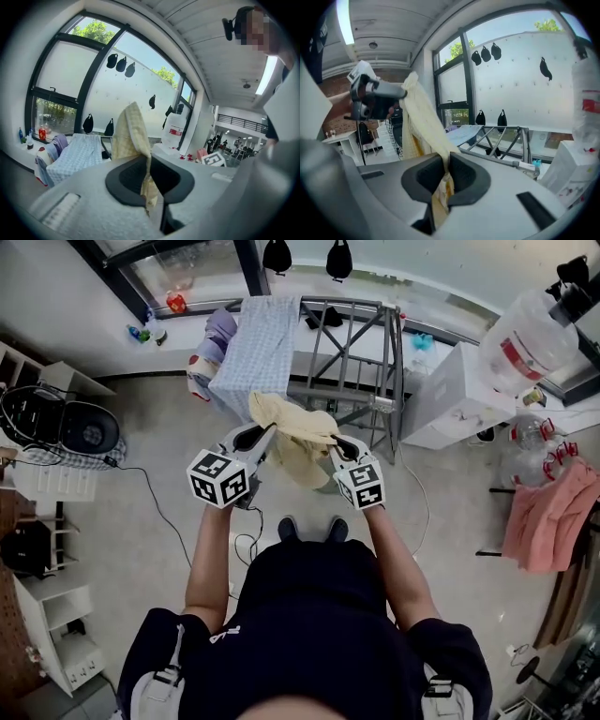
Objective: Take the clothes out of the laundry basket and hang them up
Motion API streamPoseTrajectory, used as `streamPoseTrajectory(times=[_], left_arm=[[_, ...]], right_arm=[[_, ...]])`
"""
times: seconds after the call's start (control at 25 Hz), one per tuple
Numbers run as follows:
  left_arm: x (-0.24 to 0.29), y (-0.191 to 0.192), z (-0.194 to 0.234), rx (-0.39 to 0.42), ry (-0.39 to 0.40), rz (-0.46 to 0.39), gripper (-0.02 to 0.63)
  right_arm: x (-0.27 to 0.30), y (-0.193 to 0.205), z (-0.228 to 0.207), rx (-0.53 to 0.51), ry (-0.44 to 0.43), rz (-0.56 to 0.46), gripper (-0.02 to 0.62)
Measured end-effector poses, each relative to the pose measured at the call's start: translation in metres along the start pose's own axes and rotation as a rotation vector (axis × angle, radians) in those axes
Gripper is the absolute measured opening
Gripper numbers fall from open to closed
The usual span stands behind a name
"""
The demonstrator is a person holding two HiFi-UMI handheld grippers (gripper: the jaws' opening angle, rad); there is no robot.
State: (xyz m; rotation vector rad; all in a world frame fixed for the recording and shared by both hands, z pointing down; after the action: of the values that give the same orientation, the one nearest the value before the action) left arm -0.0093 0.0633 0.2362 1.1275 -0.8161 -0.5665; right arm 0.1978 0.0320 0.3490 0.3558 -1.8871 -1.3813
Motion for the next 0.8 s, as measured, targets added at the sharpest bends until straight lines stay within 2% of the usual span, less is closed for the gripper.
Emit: streamPoseTrajectory(times=[0.16,0.32,0.44,0.64,0.8], left_arm=[[-0.004,0.024,0.005,0.039,0.013,0.081,0.037],[-0.005,0.039,-0.014,0.113,0.121,0.097,0.037],[-0.008,0.046,-0.021,0.155,0.161,0.109,0.035],[-0.020,0.059,-0.003,0.100,0.083,0.134,0.035],[-0.038,0.049,0.022,0.135,-0.035,0.118,0.035]], right_arm=[[-0.028,-0.043,-0.009,-0.032,0.042,-0.076,0.023],[-0.052,-0.088,-0.007,-0.043,0.079,-0.147,0.021],[-0.065,-0.107,-0.014,0.017,0.139,-0.213,0.020],[-0.087,-0.118,-0.031,0.066,0.195,-0.248,0.018],[-0.103,-0.121,-0.044,0.077,0.248,-0.195,0.020]])
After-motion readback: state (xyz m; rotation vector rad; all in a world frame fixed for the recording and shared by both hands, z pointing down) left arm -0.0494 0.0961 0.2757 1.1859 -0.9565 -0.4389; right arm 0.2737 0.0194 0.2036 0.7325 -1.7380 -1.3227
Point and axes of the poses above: the fingertips, and each gripper's own axes: x forward along the fingers, z to its left, y out of its underside, the point moved 7 cm from there along -x, backward along the fingers, and after that the axes turned 5 degrees about x, right-handed, at the moved point
